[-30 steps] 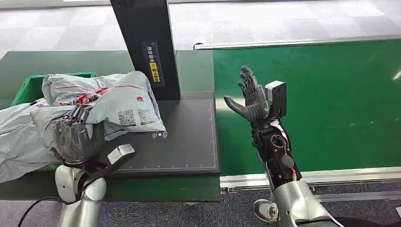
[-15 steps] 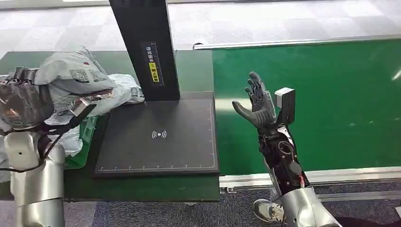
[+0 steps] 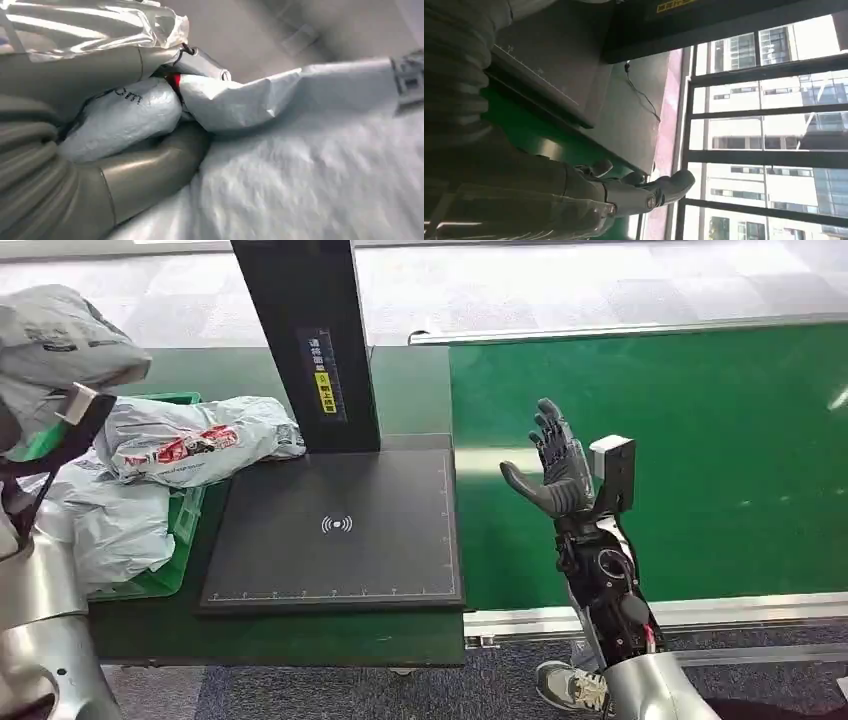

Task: Moved the parcel from conveyor to table for the left to box.

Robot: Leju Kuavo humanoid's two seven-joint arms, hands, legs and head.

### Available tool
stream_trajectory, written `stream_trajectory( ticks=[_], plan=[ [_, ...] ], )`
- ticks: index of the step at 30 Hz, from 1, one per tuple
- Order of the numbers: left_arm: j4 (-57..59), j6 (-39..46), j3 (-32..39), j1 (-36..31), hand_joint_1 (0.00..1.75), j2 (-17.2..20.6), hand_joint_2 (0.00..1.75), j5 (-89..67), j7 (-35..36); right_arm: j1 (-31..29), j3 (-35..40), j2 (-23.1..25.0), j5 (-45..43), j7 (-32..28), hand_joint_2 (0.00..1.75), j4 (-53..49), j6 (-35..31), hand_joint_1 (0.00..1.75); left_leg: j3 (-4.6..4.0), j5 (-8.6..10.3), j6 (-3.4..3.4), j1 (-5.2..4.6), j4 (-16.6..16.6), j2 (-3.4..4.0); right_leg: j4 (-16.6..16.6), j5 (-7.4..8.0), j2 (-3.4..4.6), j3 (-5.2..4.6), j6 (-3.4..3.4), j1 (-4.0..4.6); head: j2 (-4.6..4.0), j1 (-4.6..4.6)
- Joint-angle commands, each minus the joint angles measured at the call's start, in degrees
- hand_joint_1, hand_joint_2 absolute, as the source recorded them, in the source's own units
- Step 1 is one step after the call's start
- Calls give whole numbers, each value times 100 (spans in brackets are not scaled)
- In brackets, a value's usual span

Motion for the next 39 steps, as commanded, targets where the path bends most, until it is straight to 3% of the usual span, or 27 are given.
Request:
stream_trajectory(
  ticks=[1, 3, 6, 13, 14, 15, 18, 20, 21, 24, 25, 26, 27, 29, 30, 31, 33, 34, 39],
  plan=[
    [4983, -2496, -1769, -1448, 175, 693, 175, -129, 2161, -130, -60, 32, 268, 59, 175, 262, 308, 0, 14, 17, 0, -6, -10, -52, 0, -3, -54, 45, -2, -5, -2, 5],
    [5151, -3056, -1902, -1432, 175, 816, 175, -135, 2371, -259, -58, 112, 322, 14, 175, 466, 354, 0, 16, 8, 3, -3, -8, -3, 4, 8, -7, 38, -8, -1, -2, 2],
    [5140, -3094, -1878, -1370, 175, 894, 175, -135, 2332, -298, -62, 142, 329, 10, 175, 516, 350, 0, 18, 5, -2, -3, -9, 45, 8, 15, 39, 31, -17, -1, -2, 7],
    [5167, -3433, -1970, -1304, 175, 1049, 175, -135, 2441, -519, -10, 261, 360, 40, 175, 694, 369, 0, 19, 6, -5, -7, -14, 34, 6, 15, 42, 29, -18, -4, -2, 2],
    [5100, -3217, -1917, -1266, 162, 1045, 175, -135, 2434, -522, -5, 275, 365, 44, 175, 698, 348, 0, 15, 6, -6, -9, -11, 37, 10, 14, 42, 23, -18, -5, -2, 5],
    [5029, -2768, -1968, -1216, 2, 1046, 175, -135, 2466, -500, 2, 275, 370, 46, 175, 657, 340, 0, 24, 5, -5, -8, -16, 47, 6, 16, 50, 29, -18, -5, -2, 2],
    [4810, -1081, -1678, -1056, 0, 1022, 175, 3, 2106, -444, 50, 272, 357, 94, 175, 495, 319, 0, 20, 8, -4, -7, -17, 39, 4, 15, 37, 28, -18, -3, 0, 0],
    [4724, -590, -1548, -1014, 0, 991, 175, 124, 1775, -437, 71, 273, 341, 123, 175, 442, 295, 0, 23, 7, -4, -4, -19, 42, 1, 15, 41, 31, -18, -1, 0, 2],
    [4470, 40, -1355, -928, 0, 873, 175, 532, 1050, -431, 98, 260, 326, 142, 175, 395, 267, 0, 18, 6, -3, -3, -15, 38, 4, 14, 38, 28, -16, 0, 0, 2],
    [3879, 399, -1185, -765, 0, 665, 175, 1147, 189, -434, 121, 236, 307, 152, 175, 387, 238, 0, 9, 7, -3, -3, -9, 15, 9, 10, 21, 25, -15, 0, 0, 2],
    [3032, 399, -1017, -463, 0, 535, 175, 1332, -241, -447, 131, 236, 289, 151, 175, 402, 235, 0, 4, 9, -4, -2, -8, 12, 9, 12, 19, 21, -16, 1, 0, 5],
    [3032, 399, -1017, -463, 0, 535, 175, 1332, -241, -447, 131, 236, 289, 151, 175, 402, 235, 0, 13, 7, -1, -2, -11, 11, 5, 10, 19, 30, -15, 1, -2, 2],
    [1975, 399, -486, -90, 0, 240, 175, 1462, -1042, -491, 172, 251, 264, 139, 175, 457, 234, 0, 4, 9, -3, -2, -10, 11, 7, 12, 18, 23, -15, 1, 0, 2],
    [1189, 399, 179, 108, 0, -166, 175, 1692, -2137, -550, 226, 272, 240, 118, 175, 527, 236, 0, -4, 12, -5, -1, -8, 12, 8, 15, 19, 14, -16, 1, -2, 2],
    [740, 399, 834, 103, 0, -563, 175, 1809, -3145, -594, 272, 271, 211, 89, 175, 584, 237, 0, 1, 10, -2, -1, -7, 3, 6, 11, 10, 22, -15, 2, -2, 5],
    [740, 399, 834, 103, 0, -563, 175, 1809, -3145, -594, 272, 271, 211, 89, 175, 584, 237, 0, -4, 10, -4, -1, -4, 6, 8, 13, 13, 15, -15, 1, 0, 2],
    [561, 399, 1393, -24, 0, -986, 175, 1822, -4021, -630, 309, 244, 165, 52, 175, 626, 225, 0, -1, 7, -2, 0, -1, 6, 9, 11, 14, 19, -15, 2, 0, 5],
    [318, 399, 1271, 35, 0, -1044, 0, 1795, -4021, -634, 320, 230, 143, 36, 175, 633, 221, 0, -2, 8, -3, 0, -3, 10, 8, 13, 17, 17, -15, 2, 0, 5],
    [318, 399, 1271, 35, 0, -1044, 0, 1795, -4021, -634, 320, 230, 143, 36, 175, 633, 221, 0, 5, 7, -4, -3, -6, 19, 9, 11, 22, 20, -17, 0, -2, 2]
  ],
)
